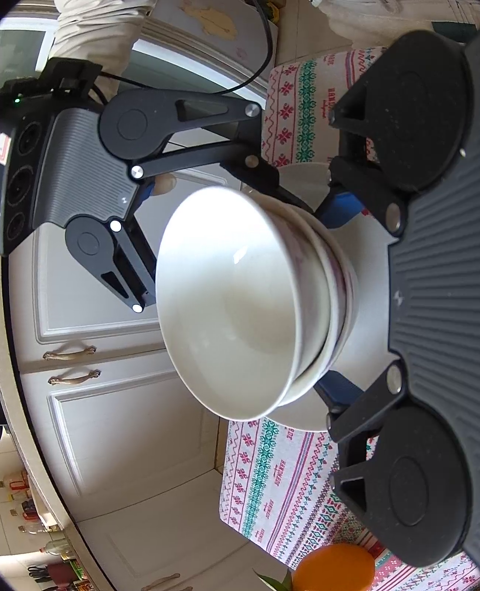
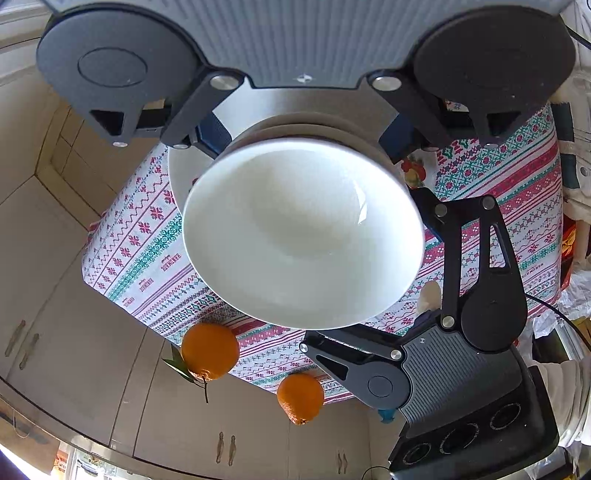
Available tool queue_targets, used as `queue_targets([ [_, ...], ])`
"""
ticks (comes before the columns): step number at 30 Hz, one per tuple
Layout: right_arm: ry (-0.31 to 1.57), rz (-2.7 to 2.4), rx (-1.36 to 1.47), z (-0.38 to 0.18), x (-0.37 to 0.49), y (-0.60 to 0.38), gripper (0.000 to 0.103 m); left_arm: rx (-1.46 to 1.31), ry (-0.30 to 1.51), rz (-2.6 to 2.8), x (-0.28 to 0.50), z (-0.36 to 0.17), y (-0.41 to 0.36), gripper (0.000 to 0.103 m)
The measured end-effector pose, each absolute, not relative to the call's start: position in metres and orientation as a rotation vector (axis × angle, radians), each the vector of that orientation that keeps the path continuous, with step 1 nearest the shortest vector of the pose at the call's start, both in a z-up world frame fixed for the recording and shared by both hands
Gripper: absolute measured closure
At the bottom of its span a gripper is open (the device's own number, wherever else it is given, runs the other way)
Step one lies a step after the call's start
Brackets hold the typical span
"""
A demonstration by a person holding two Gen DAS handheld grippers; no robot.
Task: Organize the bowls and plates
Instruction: 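Lift the bowl stack with both grippers and carry it toward the plate stack, then lower the bowl stack onto the plates and open both grippers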
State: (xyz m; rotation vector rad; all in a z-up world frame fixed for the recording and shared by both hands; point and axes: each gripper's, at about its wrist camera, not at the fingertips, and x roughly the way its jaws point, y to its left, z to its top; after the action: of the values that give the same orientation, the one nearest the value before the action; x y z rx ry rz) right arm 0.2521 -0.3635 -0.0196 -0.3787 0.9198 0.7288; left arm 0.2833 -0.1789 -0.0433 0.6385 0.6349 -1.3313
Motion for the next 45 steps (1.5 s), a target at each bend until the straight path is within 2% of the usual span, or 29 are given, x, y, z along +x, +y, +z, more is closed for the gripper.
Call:
queue_targets([
  [13, 0.917, 0.716, -0.36, -0.021, 0.252, -0.363, 0.013, 0.659, 0.604, -1.317, 0.277, -0.042, -0.177, 0.019],
  [14, 0.917, 0.714, -0.353, -0.021, 0.252, -0.364, 0.011, 0.659, 0.602, -1.311, 0.276, -0.041, -0.176, 0.014],
  [15, 0.909, 0.712, -0.347, -0.02, 0.251, -0.364, 0.005, 0.657, 0.601, -1.307, 0.275, -0.039, -0.175, 0.008],
  [16, 0.896, 0.707, -0.339, -0.018, 0.249, -0.363, 0.0, 0.65, 0.596, -1.303, 0.274, -0.038, -0.172, 0.006],
  [26, 0.865, 0.501, -0.358, 0.005, 0.208, -0.346, 0.0, 0.548, 0.568, -1.207, 0.231, -0.018, -0.129, 0.002],
  [32, 0.834, 0.244, -0.353, 0.023, 0.173, -0.324, 0.0, 0.516, 0.418, -0.936, 0.178, -0.007, -0.104, 0.001],
  [39, 0.808, -0.089, -0.234, 0.017, 0.144, -0.302, 0.0, 0.394, 0.555, -0.476, 0.159, -0.015, -0.098, 0.001],
  [45, 0.818, -0.248, -0.02, 0.012, 0.125, -0.289, 0.0, 0.253, 0.637, -0.361, 0.146, -0.011, -0.083, 0.001],
])
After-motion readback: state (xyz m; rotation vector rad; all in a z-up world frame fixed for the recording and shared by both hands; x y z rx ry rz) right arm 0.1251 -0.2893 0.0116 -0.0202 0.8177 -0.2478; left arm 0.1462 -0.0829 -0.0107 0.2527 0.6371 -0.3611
